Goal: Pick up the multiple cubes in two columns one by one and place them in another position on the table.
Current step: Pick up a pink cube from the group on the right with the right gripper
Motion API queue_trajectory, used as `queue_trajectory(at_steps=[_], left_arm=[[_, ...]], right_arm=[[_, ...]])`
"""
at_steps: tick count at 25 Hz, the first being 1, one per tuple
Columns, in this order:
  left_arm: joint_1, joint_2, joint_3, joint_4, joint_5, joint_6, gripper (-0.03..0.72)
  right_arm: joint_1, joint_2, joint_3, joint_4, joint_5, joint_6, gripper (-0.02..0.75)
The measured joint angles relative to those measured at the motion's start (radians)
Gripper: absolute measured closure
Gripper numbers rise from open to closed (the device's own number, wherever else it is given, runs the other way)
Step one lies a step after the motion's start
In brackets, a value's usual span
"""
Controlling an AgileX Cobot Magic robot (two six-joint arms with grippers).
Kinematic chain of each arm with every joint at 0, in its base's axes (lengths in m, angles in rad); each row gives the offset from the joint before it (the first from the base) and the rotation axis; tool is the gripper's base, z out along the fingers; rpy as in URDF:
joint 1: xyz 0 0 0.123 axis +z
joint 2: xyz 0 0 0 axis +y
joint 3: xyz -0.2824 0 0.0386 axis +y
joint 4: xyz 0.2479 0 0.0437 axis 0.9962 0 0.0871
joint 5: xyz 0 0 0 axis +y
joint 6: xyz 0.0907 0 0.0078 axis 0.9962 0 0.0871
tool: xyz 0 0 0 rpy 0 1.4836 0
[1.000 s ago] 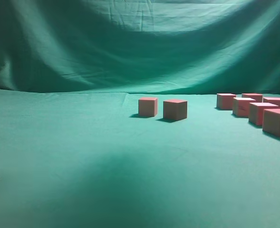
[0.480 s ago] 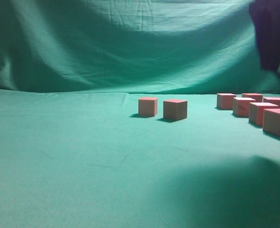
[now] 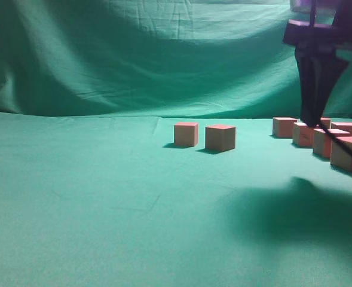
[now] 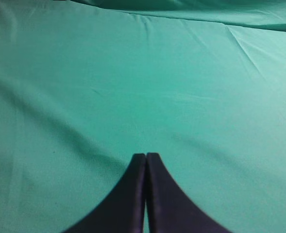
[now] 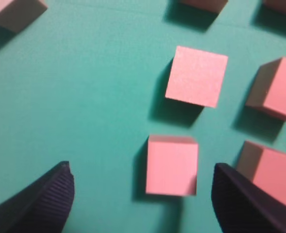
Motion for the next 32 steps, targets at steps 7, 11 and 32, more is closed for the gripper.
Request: queue_trajectory(at_steps=[7, 11, 32], left_arm=[[0.0, 0.0, 0.0, 0.0, 0.0, 0.0, 0.688], [0.0, 0.0, 0.0, 0.0, 0.0, 0.0, 0.688], [0.0, 0.0, 0.0, 0.0, 0.0, 0.0, 0.688]], right_arm=[[-0.015, 0.08, 0.0, -0.031, -0.058, 0.018, 0.206], [-0.015, 0.109, 0.0, -0.044, -0.096, 0.02, 0.264], [0.108, 0.107, -0.352, -0.036, 0.247, -0.05, 0.477]])
